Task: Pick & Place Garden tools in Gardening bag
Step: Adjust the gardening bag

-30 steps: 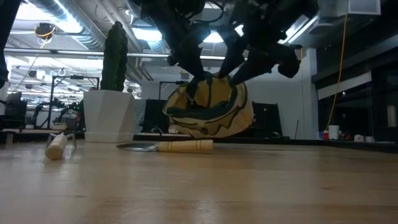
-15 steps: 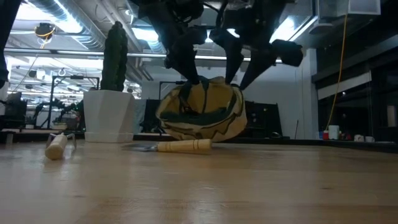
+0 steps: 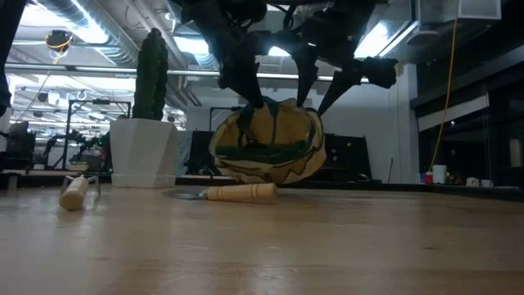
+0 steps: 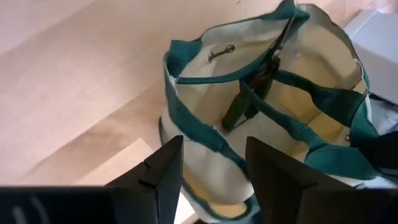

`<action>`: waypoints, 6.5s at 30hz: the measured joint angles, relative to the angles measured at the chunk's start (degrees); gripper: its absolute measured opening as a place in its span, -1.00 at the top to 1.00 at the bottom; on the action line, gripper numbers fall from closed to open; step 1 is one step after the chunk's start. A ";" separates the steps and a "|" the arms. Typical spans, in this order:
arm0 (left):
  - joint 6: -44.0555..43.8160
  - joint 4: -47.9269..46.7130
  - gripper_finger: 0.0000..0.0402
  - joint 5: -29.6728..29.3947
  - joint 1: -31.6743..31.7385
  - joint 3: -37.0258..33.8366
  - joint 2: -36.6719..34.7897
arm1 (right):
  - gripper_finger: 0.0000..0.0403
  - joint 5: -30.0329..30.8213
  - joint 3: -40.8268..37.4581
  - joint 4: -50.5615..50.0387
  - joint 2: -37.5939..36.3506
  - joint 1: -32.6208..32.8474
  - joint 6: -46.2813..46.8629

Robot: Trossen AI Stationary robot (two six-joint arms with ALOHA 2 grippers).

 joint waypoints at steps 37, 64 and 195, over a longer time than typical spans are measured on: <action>-2.30 -1.64 0.98 12.96 -1.91 0.00 -6.54 | 0.51 16.09 -0.07 -0.30 0.00 0.80 -18.46; -4.05 -1.07 0.98 10.54 -0.35 0.00 -6.54 | 0.84 -9.20 -0.04 -1.50 -20.55 0.41 35.29; 47.30 12.17 0.41 -14.61 -17.74 -0.28 0.44 | 0.75 -35.75 -1.18 -2.22 0.35 -37.80 47.43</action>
